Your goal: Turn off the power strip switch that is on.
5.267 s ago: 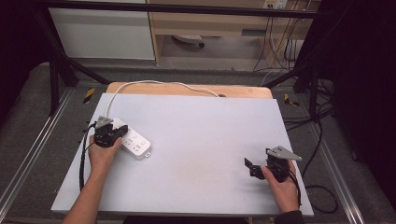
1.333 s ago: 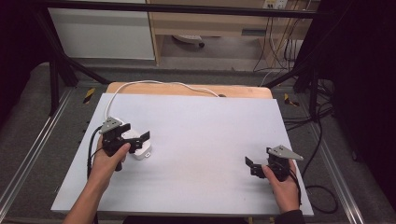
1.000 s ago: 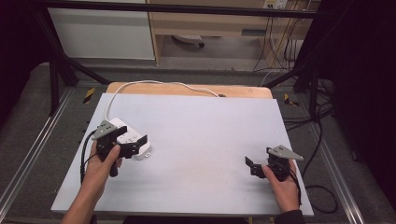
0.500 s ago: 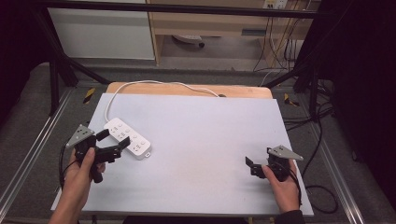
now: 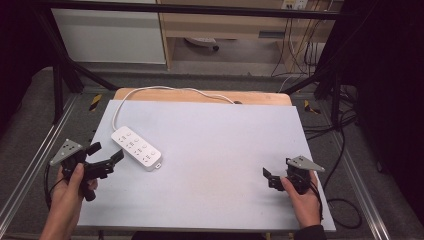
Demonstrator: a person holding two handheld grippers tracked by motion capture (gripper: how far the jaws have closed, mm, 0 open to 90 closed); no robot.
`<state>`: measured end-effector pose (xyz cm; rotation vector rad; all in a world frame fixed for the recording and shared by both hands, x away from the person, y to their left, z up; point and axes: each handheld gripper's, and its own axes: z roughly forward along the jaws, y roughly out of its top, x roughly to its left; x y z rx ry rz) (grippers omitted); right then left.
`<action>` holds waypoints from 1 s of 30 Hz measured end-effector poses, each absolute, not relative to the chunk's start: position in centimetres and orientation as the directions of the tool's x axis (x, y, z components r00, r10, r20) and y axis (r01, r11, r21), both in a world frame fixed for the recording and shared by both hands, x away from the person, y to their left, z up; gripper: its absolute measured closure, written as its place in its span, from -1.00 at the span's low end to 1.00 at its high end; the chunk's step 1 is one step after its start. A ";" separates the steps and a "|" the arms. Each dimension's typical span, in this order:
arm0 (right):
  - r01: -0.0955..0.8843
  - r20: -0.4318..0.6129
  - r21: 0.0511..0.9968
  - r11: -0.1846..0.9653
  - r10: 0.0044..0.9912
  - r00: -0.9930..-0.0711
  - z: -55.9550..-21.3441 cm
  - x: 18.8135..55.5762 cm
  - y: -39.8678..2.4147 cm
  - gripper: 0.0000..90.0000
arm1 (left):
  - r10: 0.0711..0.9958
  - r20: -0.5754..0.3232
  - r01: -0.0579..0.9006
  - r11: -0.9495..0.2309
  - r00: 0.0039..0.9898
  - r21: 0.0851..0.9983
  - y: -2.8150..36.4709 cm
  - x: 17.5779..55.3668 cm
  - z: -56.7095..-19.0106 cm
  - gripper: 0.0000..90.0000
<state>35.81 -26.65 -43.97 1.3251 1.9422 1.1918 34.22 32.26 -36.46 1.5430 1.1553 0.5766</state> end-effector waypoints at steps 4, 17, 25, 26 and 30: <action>0.472 0.069 0.870 0.141 0.914 -0.400 -44.0 35.9 -26.7 -0.93 | 0.890 -0.206 0.366 0.048 0.406 0.929 32.9 34.0 -36.5 -0.89; 0.472 0.067 0.870 0.142 0.915 -0.399 -44.0 35.9 -26.8 -0.93 | 0.901 -0.195 0.387 0.033 0.388 0.921 34.8 33.7 -37.9 -0.88; 0.479 0.068 0.866 0.143 0.915 -0.397 -44.1 35.9 -26.7 -0.93 | 0.895 -0.209 0.396 0.040 0.394 0.917 35.4 33.7 -38.9 -0.87; 0.479 0.068 0.866 0.143 0.915 -0.397 -44.1 35.9 -26.7 -0.93 | 0.894 -0.214 0.397 0.045 0.393 0.917 35.4 33.7 -39.0 -0.87; 0.478 0.064 0.866 0.147 0.916 -0.396 -44.1 35.9 -26.7 -0.93 | 0.893 -0.211 0.404 0.036 0.398 0.914 35.5 33.9 -39.6 -0.87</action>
